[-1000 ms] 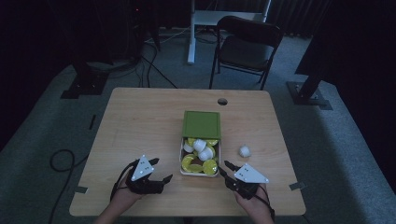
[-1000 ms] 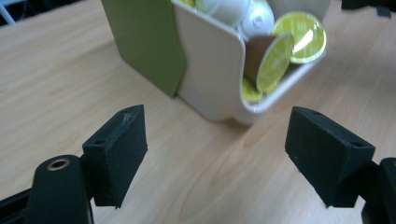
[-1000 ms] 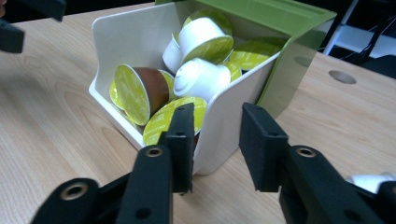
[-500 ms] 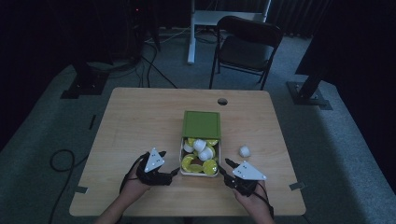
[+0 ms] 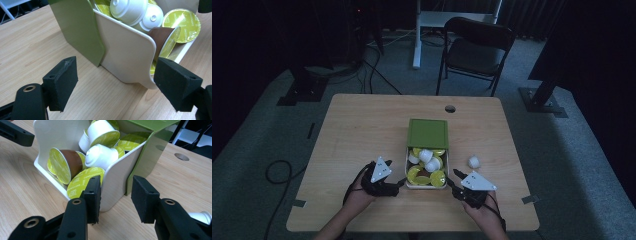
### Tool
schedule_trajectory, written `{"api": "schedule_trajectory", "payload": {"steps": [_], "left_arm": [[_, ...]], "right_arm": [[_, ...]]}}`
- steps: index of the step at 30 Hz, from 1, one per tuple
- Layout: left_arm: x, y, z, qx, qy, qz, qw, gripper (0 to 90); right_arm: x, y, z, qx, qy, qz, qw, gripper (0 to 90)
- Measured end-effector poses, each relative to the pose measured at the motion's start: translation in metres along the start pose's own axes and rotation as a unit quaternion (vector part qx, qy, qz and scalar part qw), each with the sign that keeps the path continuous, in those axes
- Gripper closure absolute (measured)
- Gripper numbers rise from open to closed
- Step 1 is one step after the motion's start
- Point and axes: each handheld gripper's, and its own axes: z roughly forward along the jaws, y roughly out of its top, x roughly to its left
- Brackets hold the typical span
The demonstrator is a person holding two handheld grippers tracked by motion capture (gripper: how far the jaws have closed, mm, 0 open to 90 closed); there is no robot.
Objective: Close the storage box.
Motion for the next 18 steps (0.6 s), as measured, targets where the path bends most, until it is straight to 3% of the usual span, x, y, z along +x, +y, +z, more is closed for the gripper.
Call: {"api": "schedule_trajectory", "payload": {"steps": [7,18], "left_arm": [[0.001,0.003,0.005,0.008,0.008,0.013,0.9999,19.4],[0.014,0.012,0.009,0.008,0.026,0.008,0.9996,19.5]], "right_arm": [[-0.002,0.000,0.003,0.002,0.005,0.002,1.0000,57.7],[-0.009,0.004,0.009,0.009,0.000,0.000,1.0000,56.8]]}}
